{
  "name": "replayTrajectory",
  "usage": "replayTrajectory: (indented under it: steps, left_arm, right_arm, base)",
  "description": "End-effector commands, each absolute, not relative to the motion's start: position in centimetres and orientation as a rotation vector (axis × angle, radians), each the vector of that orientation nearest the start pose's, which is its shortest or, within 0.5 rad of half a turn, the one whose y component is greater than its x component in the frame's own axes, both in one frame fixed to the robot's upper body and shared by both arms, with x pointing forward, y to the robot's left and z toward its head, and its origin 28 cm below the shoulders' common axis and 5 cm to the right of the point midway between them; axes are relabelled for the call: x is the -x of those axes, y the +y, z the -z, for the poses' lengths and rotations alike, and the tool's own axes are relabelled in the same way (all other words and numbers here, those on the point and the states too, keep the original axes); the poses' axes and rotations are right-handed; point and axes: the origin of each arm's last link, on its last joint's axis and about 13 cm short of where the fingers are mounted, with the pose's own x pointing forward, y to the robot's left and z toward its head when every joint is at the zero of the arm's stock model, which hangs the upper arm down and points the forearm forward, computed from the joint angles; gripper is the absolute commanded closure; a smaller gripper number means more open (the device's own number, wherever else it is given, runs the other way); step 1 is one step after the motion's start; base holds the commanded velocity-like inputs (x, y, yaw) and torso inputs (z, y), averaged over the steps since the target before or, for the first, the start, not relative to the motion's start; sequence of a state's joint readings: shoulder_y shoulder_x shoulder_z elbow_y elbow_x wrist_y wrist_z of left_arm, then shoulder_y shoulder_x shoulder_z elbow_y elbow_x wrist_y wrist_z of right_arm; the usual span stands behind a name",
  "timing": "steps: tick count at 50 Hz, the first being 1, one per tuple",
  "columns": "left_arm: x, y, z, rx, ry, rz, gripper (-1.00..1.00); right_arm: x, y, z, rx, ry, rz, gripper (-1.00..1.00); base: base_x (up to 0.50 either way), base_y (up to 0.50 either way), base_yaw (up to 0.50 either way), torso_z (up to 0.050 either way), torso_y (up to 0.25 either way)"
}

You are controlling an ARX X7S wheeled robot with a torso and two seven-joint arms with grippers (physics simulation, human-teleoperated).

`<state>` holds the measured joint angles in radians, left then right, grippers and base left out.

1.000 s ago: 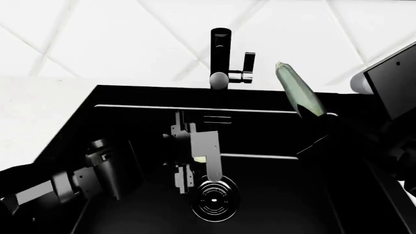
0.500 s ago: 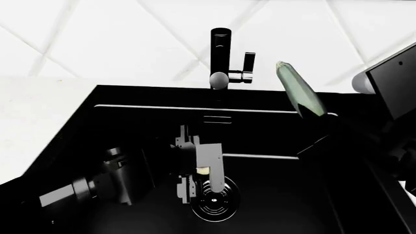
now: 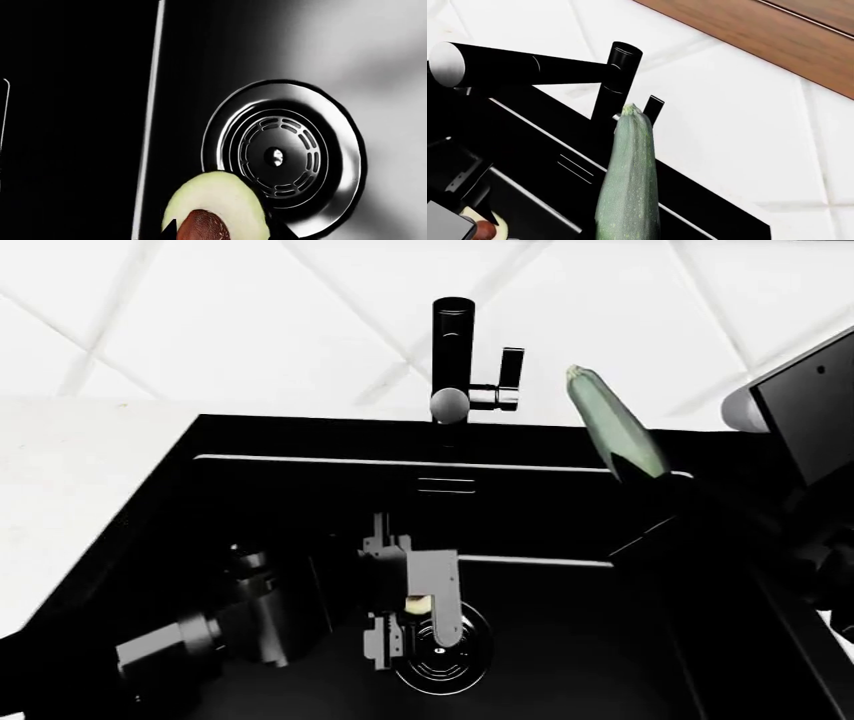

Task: Pick up the fruits and vegetables and place them in the sink. Turn on the sink faucet to wash them. Then turn the sink off and put them in the tray.

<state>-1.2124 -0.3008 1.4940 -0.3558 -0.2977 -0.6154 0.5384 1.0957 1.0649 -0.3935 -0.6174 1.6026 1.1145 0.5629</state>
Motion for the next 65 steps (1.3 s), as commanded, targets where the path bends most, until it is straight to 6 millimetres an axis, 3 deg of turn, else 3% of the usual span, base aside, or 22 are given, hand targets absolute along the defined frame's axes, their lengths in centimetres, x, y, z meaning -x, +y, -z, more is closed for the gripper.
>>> replayTrajectory:
  steps: [1,18,19,38,65]
  left_arm:
    - [-36.5,16.7,-13.3,-1.122,0.554,1.039,1.0]
    - [-36.6,16.7,-12.7,-1.122,0.576,1.043,1.0]
    - [-36.7,16.7,-12.7,-1.123,0.576,1.043,-1.0]
    - [-36.4,17.0,-13.4,-1.134,0.569,1.045,-1.0]
    - [-33.5,21.0,-19.9,-1.019,0.295,0.934,-1.0]
  right_arm:
    - [-19.9,-17.4,-28.7,0.385,0.133,-0.318,1.0]
    - [-20.0,-17.6,-28.6,0.382,0.134,-0.316,1.0]
    - [-19.9,-17.6,-28.6,0.382,0.134,-0.316,1.0]
    - [-19.7,-17.7,-28.7,0.38,0.128,-0.31,1.0]
    - [-20.6,-16.7,-27.1,0.384,0.188,-0.356,1.0]
  base:
    - [0.0,0.0,0.0,0.0,0.0]
    - [0.0,0.0,0.0,0.0,0.001]
    - [0.0,0.0,0.0,0.0,0.0]
    - [0.0,0.0,0.0,0.0,0.001]
    - [0.0,0.0,0.0,0.0,0.0]
